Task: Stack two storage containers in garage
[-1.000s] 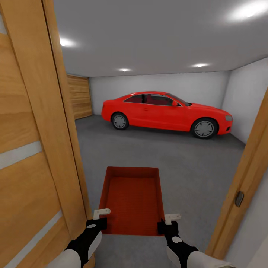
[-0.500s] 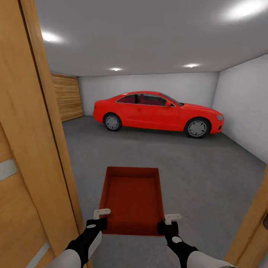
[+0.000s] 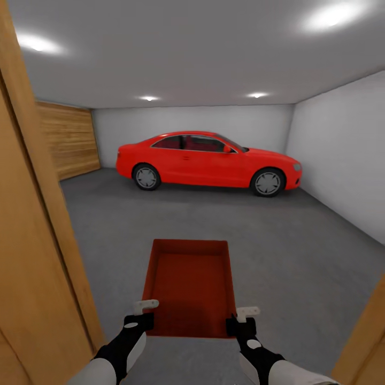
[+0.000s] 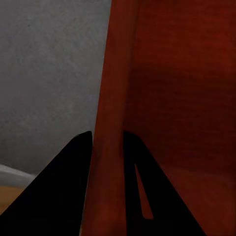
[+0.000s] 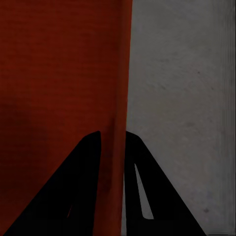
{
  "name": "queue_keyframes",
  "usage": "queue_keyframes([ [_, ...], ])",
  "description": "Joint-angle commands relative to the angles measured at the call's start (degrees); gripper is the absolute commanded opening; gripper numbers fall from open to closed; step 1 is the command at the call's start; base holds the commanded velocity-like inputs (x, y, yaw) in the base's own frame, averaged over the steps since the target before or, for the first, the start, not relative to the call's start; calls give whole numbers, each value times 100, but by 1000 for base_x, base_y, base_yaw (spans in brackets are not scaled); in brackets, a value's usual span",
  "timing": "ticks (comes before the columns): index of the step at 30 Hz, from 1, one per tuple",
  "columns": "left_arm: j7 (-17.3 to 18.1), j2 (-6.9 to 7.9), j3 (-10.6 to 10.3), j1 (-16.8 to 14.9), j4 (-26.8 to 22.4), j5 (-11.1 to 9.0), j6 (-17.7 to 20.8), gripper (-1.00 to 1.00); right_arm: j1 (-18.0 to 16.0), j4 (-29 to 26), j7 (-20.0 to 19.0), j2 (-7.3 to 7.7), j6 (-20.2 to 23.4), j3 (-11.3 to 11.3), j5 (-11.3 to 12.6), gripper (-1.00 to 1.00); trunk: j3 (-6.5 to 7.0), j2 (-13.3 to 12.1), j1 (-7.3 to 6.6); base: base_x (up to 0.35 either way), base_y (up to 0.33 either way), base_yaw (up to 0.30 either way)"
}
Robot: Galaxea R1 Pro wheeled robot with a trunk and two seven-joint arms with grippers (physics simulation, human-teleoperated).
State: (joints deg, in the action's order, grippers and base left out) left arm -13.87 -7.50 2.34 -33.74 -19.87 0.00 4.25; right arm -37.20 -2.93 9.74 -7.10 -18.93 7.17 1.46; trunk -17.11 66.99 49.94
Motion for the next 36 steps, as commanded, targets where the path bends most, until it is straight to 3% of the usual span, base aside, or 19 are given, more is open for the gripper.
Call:
queue_keyframes([
  [1,-23,-6,78,-1,-17,-1,34,-100,-7,3,37,-1,-23,-145,47,-100,-7,5,0,3,2,-284],
  [16,-22,-6,82,-1,-17,0,32,-100,-7,3,37,-1,-23,-145,47,-100,-7,5,0,0,0,-240],
  [28,-28,-7,82,-1,-17,0,39,-100,-7,3,37,-1,-23,-146,47,-100,-7,5,0,18,0,-21],
  [36,-37,-7,77,-1,-9,0,65,-100,-7,3,37,-1,-22,-146,47,-100,-7,5,0,287,0,0],
])
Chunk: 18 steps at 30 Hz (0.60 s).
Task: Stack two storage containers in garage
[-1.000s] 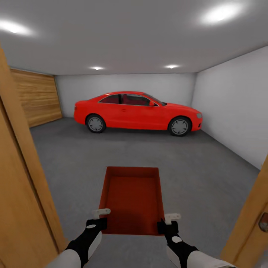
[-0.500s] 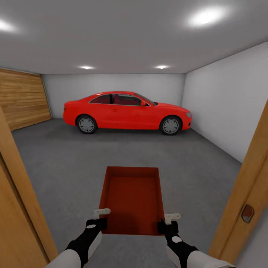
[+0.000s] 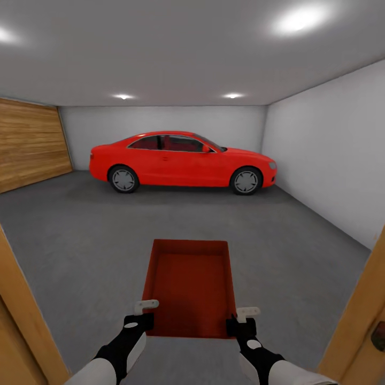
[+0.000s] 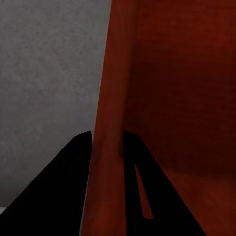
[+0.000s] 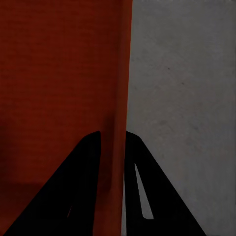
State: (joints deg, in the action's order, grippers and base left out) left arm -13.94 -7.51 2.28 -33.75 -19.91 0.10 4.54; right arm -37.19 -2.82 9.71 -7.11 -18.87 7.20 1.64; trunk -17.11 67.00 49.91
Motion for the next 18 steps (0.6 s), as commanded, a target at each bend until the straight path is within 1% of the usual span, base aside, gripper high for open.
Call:
queue_keyframes([
  [1,-29,-6,83,0,-4,-10,37,-100,-7,-8,40,-1,-29,-148,29,-100,-7,4,3,319,0,0],
  [18,-29,-5,83,0,-7,-10,54,-100,-7,-8,40,-1,-29,-147,29,-100,-7,4,3,321,0,0],
])
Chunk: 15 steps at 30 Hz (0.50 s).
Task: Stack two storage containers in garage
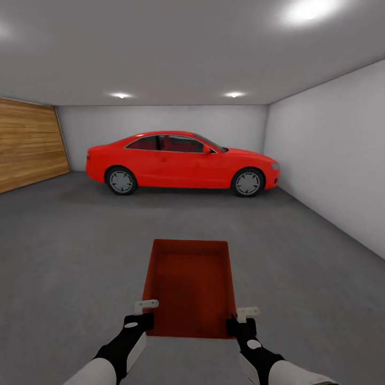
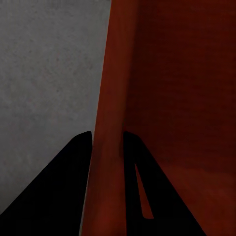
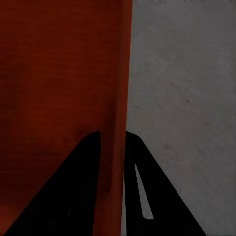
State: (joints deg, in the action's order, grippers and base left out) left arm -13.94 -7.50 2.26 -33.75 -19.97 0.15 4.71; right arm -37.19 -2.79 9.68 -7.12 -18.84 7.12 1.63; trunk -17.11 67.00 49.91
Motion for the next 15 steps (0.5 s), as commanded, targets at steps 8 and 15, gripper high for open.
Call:
queue_keyframes([
  [8,-26,-6,89,0,1,-15,39,-100,-8,-11,43,0,-32,-141,30,-100,-7,4,3,321,0,0],
  [15,-12,20,9,-3,-31,-21,31,-100,-8,22,43,-33,-29,208,188,-100,-7,4,4,0,0,0],
])
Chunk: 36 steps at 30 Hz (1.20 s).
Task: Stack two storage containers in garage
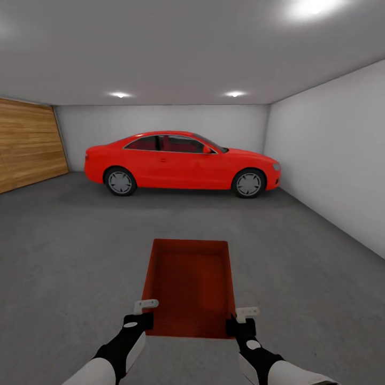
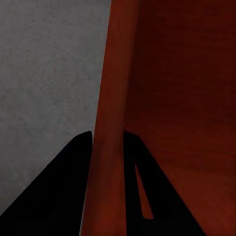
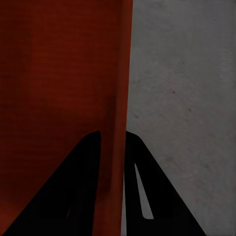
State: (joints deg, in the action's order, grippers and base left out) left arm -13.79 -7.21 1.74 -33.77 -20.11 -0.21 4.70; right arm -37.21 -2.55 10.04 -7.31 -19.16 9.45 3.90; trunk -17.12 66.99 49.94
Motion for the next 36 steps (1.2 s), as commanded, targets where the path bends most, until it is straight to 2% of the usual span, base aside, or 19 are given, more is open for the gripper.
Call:
queue_keyframes([
  [1,-27,-7,50,0,-19,14,36,-100,-5,1,7,-12,2,16,7,-100,-7,5,0,0,0,0],
  [3,-27,-3,37,-3,-25,13,44,-100,-5,3,7,17,-1,66,58,-100,-7,5,0,0,0,0],
  [6,-27,0,27,-2,-28,-11,49,-100,-5,0,7,44,-12,-186,-149,-100,-7,5,0,16,0,0],
  [9,-22,0,20,-3,-25,-9,49,-100,-5,0,7,43,-17,-337,-291,-100,-7,5,0,173,0,0],
  [22,-19,3,46,-2,-20,12,70,-100,-5,0,7,30,-18,-636,-650,-100,-7,5,0,311,0,0],
  [23,-19,1,63,0,-20,12,75,-100,-5,0,7,44,-12,-356,-100,-100,-7,5,0,321,0,0],
  [36,-19,2,63,2,-20,12,84,-100,-5,0,15,37,-25,-356,-100,-100,-7,5,0,321,0,0],
])
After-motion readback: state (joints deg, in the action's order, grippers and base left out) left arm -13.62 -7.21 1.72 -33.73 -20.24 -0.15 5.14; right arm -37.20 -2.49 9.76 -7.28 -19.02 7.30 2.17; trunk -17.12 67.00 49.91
